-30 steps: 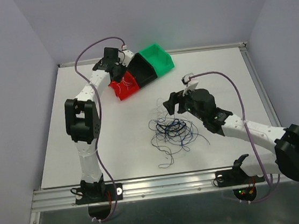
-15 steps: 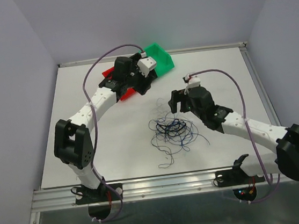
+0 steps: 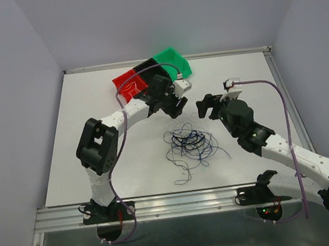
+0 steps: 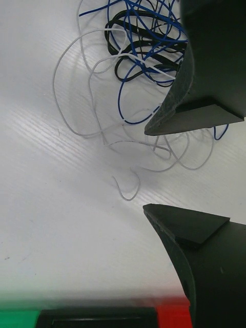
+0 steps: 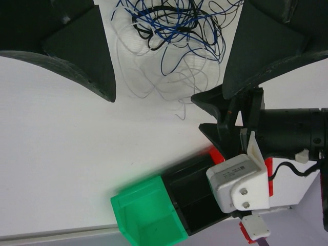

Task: Untangle the cables

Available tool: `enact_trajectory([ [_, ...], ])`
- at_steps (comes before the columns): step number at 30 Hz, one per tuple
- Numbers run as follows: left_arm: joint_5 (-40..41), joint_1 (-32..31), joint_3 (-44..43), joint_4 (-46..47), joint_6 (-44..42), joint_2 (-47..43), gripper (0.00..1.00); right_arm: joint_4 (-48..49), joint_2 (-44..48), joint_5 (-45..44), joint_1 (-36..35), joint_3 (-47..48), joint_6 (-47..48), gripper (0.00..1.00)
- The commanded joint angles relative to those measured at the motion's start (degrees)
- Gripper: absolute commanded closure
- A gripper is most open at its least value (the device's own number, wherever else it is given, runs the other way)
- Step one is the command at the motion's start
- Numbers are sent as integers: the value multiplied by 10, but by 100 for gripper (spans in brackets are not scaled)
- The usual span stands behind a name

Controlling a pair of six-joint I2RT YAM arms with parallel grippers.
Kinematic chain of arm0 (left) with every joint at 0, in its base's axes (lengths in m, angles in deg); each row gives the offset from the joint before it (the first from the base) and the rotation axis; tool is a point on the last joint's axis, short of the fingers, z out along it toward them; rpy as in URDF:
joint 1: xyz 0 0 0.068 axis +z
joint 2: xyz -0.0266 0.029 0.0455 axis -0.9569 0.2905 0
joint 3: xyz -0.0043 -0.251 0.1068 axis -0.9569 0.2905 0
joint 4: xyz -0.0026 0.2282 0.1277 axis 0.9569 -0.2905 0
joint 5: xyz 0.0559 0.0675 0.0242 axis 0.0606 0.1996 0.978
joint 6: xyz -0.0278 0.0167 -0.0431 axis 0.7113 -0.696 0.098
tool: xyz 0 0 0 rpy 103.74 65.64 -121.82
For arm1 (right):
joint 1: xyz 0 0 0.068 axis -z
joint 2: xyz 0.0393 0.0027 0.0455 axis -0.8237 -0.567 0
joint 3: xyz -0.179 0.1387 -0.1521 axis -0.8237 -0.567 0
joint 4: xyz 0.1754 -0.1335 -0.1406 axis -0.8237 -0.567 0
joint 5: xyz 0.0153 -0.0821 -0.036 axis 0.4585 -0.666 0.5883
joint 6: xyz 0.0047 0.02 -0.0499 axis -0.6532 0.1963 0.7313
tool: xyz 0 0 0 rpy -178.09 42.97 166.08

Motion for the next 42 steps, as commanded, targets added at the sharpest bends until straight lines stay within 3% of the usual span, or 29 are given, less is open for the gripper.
enact_trajectory([
  [1, 14, -8, 11, 23, 20, 1, 33, 34, 11, -17, -5, -9, -1, 11],
  [5, 10, -9, 2, 24, 20, 26, 34, 34, 6, -13, -4, -8, 0, 11],
  [12, 26, -9, 4, 13, 16, 53, 44, 35, 9, -11, -4, -8, 2, 11],
  [15, 23, -9, 6, 8, 15, 57, 67, 35, 11, -11, -5, -9, 3, 11],
  [16, 14, -10, 2, 1, 15, 59, 82, 36, 11, -10, -4, -9, 2, 11],
  [18, 2, -10, -7, -17, 11, 61, 98, 36, 12, -11, -4, -10, 4, 11],
  [19, 0, -10, -6, -18, 11, 57, 100, 36, 13, -12, -4, -10, 4, 11],
  [26, 27, 21, 7, 7, 21, -51, 100, 38, 14, -11, -4, -11, 5, 12],
  [32, 5, 101, 33, 49, 44, -160, 100, 43, 9, -3, -4, -12, 8, 12],
  [42, 46, 152, -41, 11, 20, -228, 100, 59, -21, 33, -4, -11, 22, 12],
])
